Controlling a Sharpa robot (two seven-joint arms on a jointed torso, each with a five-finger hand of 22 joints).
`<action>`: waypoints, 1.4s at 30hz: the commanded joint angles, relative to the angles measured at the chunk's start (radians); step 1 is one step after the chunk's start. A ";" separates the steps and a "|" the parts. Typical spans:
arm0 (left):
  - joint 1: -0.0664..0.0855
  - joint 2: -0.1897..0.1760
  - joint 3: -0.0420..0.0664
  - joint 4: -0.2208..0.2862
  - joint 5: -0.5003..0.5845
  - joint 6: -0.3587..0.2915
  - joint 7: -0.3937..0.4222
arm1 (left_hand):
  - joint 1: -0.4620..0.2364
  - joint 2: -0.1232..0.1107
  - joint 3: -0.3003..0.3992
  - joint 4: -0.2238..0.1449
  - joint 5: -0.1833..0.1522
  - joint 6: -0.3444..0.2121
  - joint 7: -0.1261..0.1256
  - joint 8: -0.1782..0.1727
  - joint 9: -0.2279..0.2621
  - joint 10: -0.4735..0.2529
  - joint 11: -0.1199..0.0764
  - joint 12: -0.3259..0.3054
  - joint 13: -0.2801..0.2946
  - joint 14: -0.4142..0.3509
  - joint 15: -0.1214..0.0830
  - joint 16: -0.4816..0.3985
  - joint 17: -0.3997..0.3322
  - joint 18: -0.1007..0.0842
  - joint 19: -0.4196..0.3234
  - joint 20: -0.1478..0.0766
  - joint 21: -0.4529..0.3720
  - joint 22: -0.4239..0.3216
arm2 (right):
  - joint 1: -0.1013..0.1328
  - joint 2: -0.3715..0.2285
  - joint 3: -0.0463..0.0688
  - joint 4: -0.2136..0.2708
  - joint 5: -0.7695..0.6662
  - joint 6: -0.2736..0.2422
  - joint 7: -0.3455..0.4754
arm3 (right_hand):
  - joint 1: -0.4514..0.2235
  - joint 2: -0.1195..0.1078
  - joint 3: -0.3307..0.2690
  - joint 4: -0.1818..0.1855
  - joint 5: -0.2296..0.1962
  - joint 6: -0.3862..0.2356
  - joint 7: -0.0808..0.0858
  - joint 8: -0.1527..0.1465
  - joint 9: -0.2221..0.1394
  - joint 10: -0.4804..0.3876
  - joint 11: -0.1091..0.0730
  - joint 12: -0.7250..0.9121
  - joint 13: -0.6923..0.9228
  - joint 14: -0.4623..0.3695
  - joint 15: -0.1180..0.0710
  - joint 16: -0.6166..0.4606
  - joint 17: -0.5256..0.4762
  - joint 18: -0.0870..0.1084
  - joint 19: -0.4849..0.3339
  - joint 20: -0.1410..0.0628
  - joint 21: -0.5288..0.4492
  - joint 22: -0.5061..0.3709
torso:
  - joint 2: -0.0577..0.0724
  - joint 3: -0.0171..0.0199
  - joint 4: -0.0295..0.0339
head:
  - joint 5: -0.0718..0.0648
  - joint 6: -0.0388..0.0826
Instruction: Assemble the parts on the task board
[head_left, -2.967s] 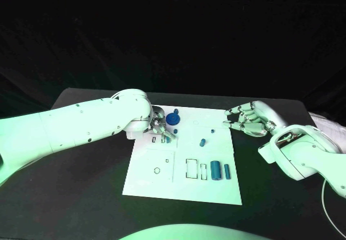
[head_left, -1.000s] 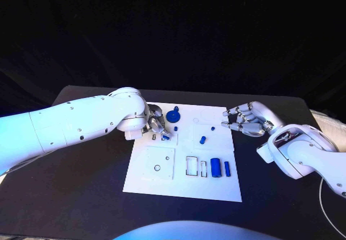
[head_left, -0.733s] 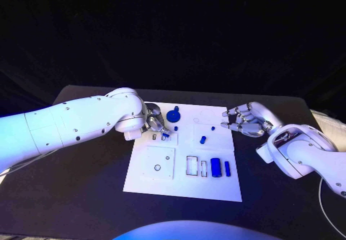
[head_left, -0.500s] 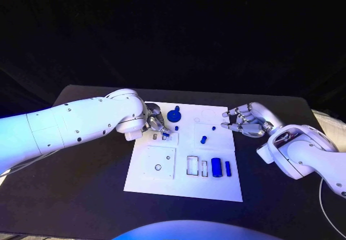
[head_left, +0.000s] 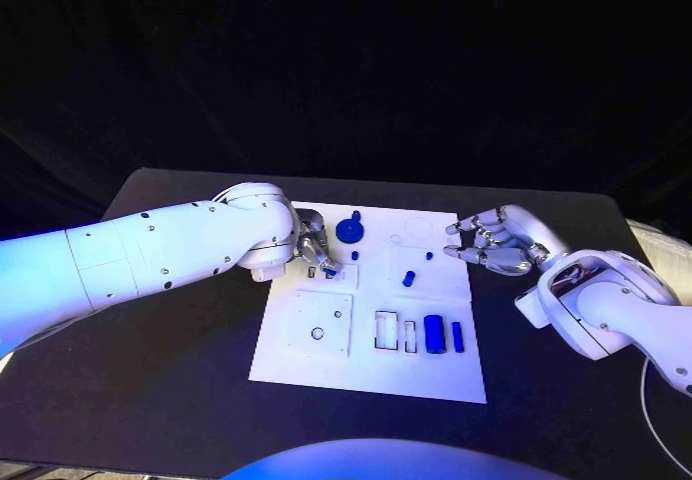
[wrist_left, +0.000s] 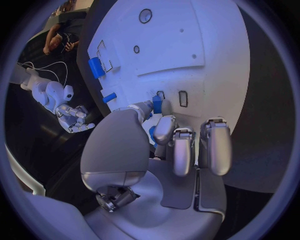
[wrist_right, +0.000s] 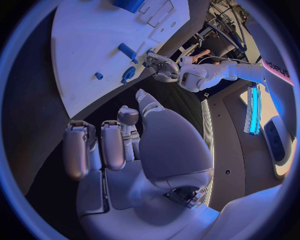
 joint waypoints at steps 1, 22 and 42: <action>-0.003 0.003 0.000 0.001 -0.049 0.059 -0.003 | -0.001 0.009 0.156 -0.152 0.005 0.011 -0.010 0.003 0.000 0.009 -0.001 0.006 0.000 0.105 0.001 0.003 0.263 -0.006 0.016 0.005 0.004 0.102 | -0.001 0.000 0.000 0.003 -0.001 0.010 0.010 | -0.006 0.000 -0.007 0.002 0.001 0.007 0.000 0.002 0.000 -0.004 0.000 -0.005 -0.001 0.039 -0.006 -0.006 -0.002 0.011 -0.005 -0.003 -0.004 0.020 | 0.001 -0.0008 -0.0009 | 0.001 -0.002; -0.004 -0.001 0.000 -0.001 -0.057 0.118 -0.016 | -0.007 0.009 0.159 -0.152 0.003 0.011 -0.010 0.003 0.002 0.008 0.000 0.004 -0.002 0.105 0.002 0.003 0.263 -0.006 0.015 0.005 0.002 0.100 | -0.001 0.000 0.000 0.007 -0.001 0.014 0.011 | -0.006 0.001 -0.007 0.002 0.001 0.007 0.000 0.002 0.000 -0.005 0.000 -0.007 -0.002 0.039 -0.006 -0.006 -0.002 0.011 -0.006 -0.003 -0.004 0.019 | 0.000 -0.0008 -0.0006 | 0.002 -0.010; -0.004 0.019 0.001 -0.017 -0.056 0.145 -0.019 | -0.140 0.021 0.091 -0.113 -0.004 0.035 -0.022 0.019 0.028 0.017 -0.008 0.017 0.009 0.105 -0.003 0.003 0.263 -0.007 0.018 0.003 0.004 0.107 | -0.002 -0.001 0.000 0.009 -0.001 0.014 0.011 | -0.007 0.002 -0.007 0.003 0.000 0.008 0.000 0.003 0.001 -0.006 0.000 -0.007 -0.003 0.039 -0.006 -0.007 -0.002 0.011 -0.006 -0.004 -0.005 0.019 | 0.001 0.0006 -0.0019 | 0.006 -0.012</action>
